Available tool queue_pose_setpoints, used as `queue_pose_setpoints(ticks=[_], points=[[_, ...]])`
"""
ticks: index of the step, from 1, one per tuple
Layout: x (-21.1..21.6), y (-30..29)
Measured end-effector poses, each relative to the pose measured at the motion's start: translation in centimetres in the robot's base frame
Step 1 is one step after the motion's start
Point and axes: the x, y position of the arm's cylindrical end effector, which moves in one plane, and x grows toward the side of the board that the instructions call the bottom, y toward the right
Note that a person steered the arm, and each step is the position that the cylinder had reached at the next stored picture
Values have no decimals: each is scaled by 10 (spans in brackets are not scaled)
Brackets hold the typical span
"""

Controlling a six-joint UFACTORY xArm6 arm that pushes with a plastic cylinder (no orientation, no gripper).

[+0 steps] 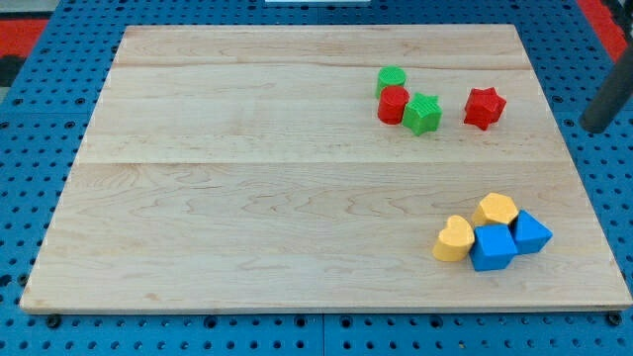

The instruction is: Push the red star to the group of blocks

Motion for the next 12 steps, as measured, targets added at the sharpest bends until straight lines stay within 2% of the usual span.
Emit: queue_pose_setpoints(ticks=[1,2,3,4,5,6,7,8,10,11,12], points=[[0,-49],[-10,-66],[-42,-59],[-51,-69],[-49,-69],[-49,-37],[-27,-24],[-11,-42],[-16,-130],[-34,-118],[-56,-63]])
